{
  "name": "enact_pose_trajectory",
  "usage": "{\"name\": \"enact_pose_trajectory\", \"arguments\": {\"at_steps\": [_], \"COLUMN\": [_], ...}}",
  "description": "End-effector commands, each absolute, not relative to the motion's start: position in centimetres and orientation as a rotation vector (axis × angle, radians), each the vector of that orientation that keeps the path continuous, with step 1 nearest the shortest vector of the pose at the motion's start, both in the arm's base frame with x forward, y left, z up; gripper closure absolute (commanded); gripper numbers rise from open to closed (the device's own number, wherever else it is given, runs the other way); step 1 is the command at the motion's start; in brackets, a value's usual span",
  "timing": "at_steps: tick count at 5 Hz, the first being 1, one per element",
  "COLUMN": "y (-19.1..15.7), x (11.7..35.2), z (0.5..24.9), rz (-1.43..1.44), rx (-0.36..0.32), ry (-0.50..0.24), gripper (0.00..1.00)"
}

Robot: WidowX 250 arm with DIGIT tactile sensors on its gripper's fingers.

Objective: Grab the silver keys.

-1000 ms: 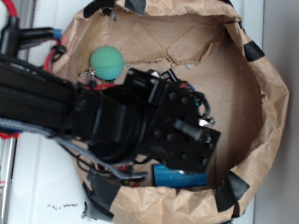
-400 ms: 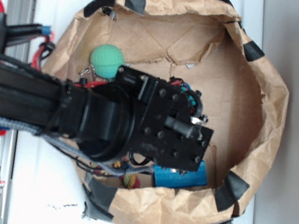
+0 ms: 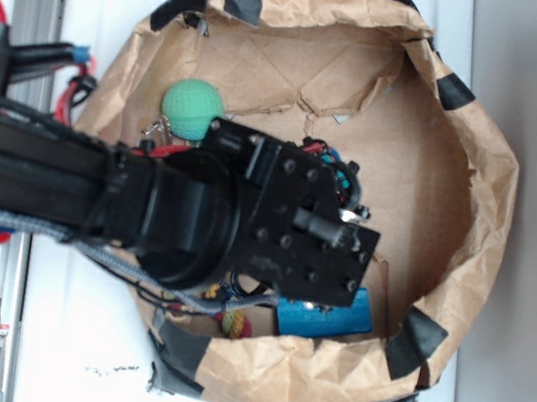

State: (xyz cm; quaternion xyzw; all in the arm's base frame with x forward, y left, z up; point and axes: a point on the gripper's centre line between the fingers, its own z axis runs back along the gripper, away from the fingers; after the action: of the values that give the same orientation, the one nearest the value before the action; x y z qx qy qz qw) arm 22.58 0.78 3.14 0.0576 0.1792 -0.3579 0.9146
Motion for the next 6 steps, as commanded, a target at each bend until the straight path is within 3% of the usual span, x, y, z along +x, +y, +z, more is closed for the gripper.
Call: {"name": "enact_pose_trajectory", "arguments": {"at_steps": [1,4,5,6], "y": [0.6,0.5,0.5,0.6], "x": [22.8,21.4,22.7,22.9], "z": [4.3,4.7,4.8,4.7], "rz": [-0.74,-0.725,-0.702,-0.66], "rx": [0.131,0.091,0.084,0.06], "ry": [0.308,0.307,0.313,0.339], "gripper": [1.0,1.0,1.0,0.0]}}
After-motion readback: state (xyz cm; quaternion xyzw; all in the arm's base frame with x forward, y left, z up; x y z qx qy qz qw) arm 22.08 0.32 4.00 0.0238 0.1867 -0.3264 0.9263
